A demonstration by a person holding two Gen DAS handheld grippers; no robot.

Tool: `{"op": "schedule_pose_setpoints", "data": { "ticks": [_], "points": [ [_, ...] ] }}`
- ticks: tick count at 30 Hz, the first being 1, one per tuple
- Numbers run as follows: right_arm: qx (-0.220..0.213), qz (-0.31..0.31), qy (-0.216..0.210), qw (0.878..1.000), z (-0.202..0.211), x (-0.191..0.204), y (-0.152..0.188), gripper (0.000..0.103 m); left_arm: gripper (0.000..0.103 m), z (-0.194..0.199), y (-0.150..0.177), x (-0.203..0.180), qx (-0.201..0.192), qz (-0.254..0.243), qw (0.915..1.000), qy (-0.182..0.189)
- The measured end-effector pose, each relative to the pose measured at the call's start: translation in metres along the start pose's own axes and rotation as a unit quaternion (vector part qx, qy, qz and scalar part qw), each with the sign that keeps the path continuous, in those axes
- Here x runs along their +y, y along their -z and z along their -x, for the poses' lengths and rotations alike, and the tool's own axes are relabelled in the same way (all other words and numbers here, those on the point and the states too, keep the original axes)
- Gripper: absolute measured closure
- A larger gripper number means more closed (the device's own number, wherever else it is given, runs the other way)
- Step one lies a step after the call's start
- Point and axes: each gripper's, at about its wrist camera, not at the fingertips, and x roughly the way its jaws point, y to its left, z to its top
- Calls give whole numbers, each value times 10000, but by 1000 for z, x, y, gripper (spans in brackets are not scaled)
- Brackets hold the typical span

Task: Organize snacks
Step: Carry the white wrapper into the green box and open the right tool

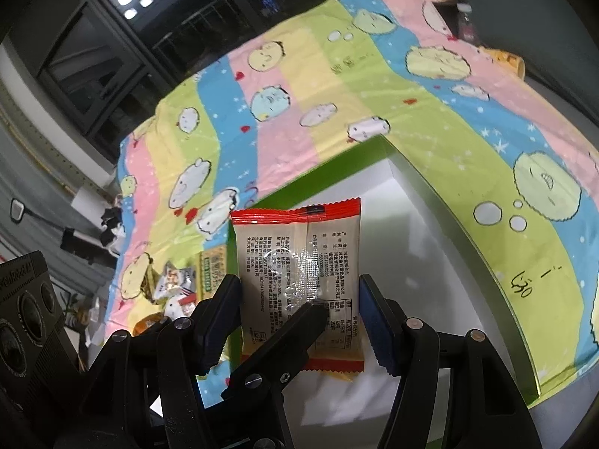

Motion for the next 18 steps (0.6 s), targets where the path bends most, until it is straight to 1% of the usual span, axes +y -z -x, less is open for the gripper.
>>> {"op": "schedule_pose_setpoints", "data": {
  "ticks": [13, 18],
  "points": [
    [337, -270, 259, 9987, -21, -17, 1, 37, 63, -30, 2, 5, 462, 179, 9985, 213],
    [435, -313, 378, 9978, -26, -19, 1, 37, 63, -36, 4, 7, 574, 239, 9976, 310]
  ]
}}
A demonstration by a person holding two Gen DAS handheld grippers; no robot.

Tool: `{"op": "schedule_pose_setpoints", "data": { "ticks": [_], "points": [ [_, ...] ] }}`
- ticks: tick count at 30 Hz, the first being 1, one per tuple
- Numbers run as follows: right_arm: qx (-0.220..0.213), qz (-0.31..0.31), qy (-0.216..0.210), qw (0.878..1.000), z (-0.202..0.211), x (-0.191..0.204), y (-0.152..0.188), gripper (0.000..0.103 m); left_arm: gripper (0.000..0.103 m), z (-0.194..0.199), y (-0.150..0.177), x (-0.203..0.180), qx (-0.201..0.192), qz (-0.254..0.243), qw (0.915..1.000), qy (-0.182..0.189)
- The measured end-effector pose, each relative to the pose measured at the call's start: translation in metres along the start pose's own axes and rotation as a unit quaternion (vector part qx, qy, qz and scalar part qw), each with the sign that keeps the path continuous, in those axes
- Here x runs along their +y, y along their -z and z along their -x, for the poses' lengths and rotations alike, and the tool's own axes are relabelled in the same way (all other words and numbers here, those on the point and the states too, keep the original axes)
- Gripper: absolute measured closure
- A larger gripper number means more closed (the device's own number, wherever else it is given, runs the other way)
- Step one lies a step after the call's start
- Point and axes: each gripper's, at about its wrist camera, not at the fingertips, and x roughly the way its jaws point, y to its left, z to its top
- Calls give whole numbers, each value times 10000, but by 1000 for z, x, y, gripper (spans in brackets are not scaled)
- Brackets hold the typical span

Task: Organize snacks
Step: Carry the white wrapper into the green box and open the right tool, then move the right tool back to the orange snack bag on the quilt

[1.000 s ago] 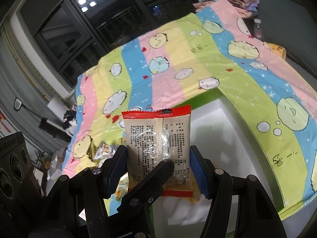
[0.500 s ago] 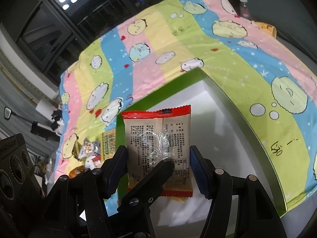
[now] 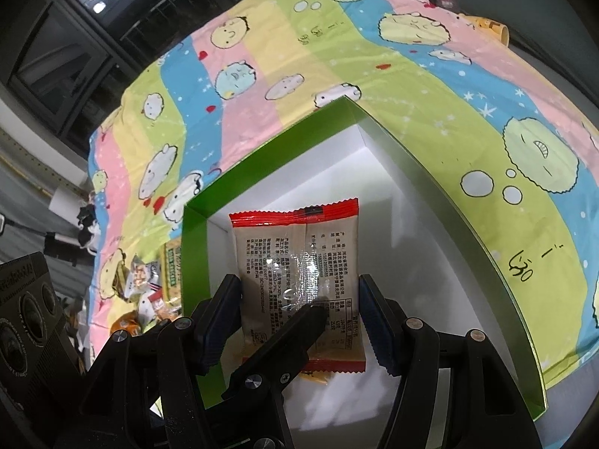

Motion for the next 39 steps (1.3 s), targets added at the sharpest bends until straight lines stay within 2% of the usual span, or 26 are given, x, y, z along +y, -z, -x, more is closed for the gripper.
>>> {"op": "schedule_pose_setpoints", "data": {
  "ticks": [9, 15, 18, 20, 27, 29, 31, 35, 39],
  "points": [
    [42, -32, 207, 9998, -4, -1, -2, 37, 63, -8, 0, 4, 153, 104, 9997, 169],
    [-33, 44, 286, 9996, 0, 5, 0, 37, 60, 1, 2, 6, 62, 131, 9998, 150],
    [-175, 226, 247, 9993, 8, 16, 2, 33, 52, 13, 2, 10, -46, 144, 9998, 129],
    [-265, 338, 235, 9988, 13, 24, 4, 24, 41, 23, 3, 15, -165, 153, 9997, 65],
    [-738, 953, 274, 9923, 33, 71, 15, 23, 22, 75, 14, 45, -685, 338, 9966, -312],
    [-848, 1163, 276, 9892, 36, 86, 19, 16, 16, 91, 18, 58, -809, 438, 9946, -483],
    [-1000, 1385, 248, 9850, 40, 103, 25, 14, 15, 108, 23, 75, -928, 616, 9912, -720],
    [-1091, 1782, 67, 9779, 41, 133, 37, 13, 12, 141, 37, 110, -1085, 976, 9811, -1273],
    [-1099, 2126, -123, 9709, 37, 158, 51, 13, 9, 172, 59, 147, -1304, 1367, 9663, -1750]
  ]
}}
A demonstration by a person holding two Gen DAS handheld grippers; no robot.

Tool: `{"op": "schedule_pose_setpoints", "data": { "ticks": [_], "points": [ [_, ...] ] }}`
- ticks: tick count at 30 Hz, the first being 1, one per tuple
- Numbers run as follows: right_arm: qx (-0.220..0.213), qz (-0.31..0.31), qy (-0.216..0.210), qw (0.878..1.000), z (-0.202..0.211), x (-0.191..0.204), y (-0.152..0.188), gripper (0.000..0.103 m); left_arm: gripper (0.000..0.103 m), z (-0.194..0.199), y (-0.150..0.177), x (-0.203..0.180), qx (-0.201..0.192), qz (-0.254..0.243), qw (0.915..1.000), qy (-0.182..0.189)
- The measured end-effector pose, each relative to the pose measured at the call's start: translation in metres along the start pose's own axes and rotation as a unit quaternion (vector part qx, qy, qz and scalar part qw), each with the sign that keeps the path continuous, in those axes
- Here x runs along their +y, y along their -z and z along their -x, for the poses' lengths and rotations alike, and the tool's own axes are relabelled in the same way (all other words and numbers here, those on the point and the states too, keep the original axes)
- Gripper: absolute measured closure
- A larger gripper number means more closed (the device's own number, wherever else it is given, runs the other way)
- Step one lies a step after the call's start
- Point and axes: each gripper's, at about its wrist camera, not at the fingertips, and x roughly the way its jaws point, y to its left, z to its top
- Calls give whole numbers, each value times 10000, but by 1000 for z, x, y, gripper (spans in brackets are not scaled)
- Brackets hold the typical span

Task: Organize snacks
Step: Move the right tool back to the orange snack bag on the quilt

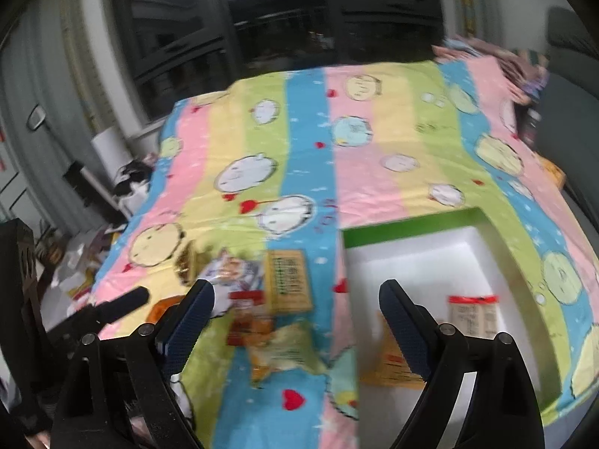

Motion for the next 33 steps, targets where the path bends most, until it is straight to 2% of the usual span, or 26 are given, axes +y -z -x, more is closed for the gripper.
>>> {"op": "schedule_pose_setpoints", "data": {
  "ticks": [3, 6, 9, 11, 15, 18, 21, 25, 30, 31, 33],
  "points": [
    [85, 263, -150, 9995, -7, 23, 3, 13, 4, 8, 9, 38, -132, 278, 9988, -389],
    [178, 463, -233, 9985, -16, 42, 7, 13, 4, 7, 15, 71, -145, 671, 9960, -569],
    [298, 406, -810, 9954, -30, 56, 9, 13, 5, 0, 24, 109, -38, 1224, 9904, -647],
    [725, 171, -1472, 9863, -49, 64, 10, 13, 6, -3, 29, 125, 94, 1384, 9878, -706],
    [1424, -68, -2116, 9669, -84, 86, 9, 13, 6, -10, 35, 147, 269, 1507, 9850, -791],
    [1677, 144, -2158, 9618, -110, 107, 3, 13, 15, -19, 39, 155, 525, 1811, 9810, -461],
    [2069, 355, -2109, 9547, -142, 123, -1, 13, 16, -26, 41, 148, 602, 1854, 9808, -84],
    [2405, 698, -2038, 9464, -173, 139, 5, 14, 22, -37, 44, 142, 728, 1857, 9799, 2],
    [2767, 896, -2017, 9352, -199, 143, 20, 21, 32, -51, 49, 138, 954, 1811, 9788, 46],
    [2834, 999, -1976, 9331, -202, 144, 24, 27, 33, -55, 49, 137, 995, 1747, 9796, -10],
    [2880, 1077, -1960, 9312, -206, 145, 27, 31, 32, -59, 51, 137, 1036, 1706, 9798, -83]
  ]
}}
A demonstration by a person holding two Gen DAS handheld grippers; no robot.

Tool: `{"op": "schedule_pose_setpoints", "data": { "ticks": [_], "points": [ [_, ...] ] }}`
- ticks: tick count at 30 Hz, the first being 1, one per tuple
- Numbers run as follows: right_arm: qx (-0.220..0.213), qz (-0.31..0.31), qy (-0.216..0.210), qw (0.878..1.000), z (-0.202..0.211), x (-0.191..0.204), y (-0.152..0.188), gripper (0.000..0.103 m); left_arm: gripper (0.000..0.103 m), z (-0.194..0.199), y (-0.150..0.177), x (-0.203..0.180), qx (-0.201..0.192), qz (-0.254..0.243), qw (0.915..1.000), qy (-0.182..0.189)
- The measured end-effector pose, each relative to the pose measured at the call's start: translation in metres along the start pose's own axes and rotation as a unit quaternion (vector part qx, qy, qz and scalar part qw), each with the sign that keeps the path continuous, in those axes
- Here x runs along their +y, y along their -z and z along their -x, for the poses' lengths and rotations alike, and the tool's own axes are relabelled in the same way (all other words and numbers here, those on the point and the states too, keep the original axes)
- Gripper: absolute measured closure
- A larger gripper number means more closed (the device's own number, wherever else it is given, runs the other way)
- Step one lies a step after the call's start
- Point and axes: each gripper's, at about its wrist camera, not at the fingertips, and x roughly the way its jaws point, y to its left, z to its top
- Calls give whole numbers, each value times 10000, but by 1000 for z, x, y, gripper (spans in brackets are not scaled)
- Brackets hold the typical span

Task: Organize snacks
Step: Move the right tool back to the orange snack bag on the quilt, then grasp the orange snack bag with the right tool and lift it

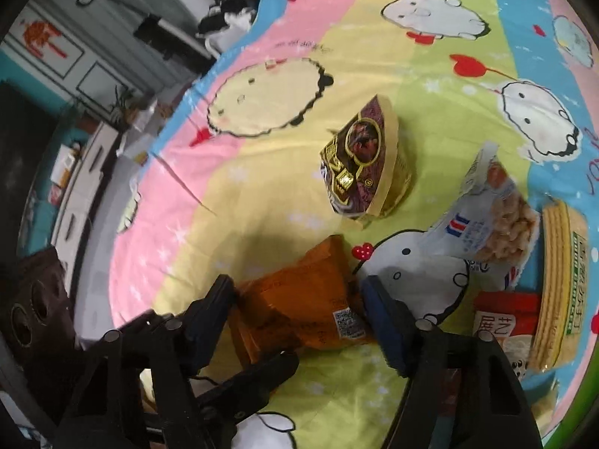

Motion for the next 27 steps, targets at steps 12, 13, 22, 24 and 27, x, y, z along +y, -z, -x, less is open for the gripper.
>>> {"op": "schedule_pose_setpoints", "data": {
  "ticks": [12, 13, 22, 24, 27],
  "points": [
    [79, 17, -254, 9996, -11, -3, 1, 31, 54, -13, 4, -3, 25, -265, 9995, -193],
    [53, 78, -227, 9997, -11, 0, 2, 31, 54, -12, 4, -4, 8, -284, 9994, -203],
    [-539, 404, 35, 9977, 18, 22, 18, 32, 56, 14, 8, -18, -399, -534, 9977, -128],
    [-741, 448, 101, 9962, 31, 26, 23, 32, 56, 24, 9, -25, -556, -694, 9960, -82],
    [-1034, 485, 200, 9933, 50, 33, 30, 32, 56, 39, 12, -34, -743, -823, 9938, 12]
  ]
}}
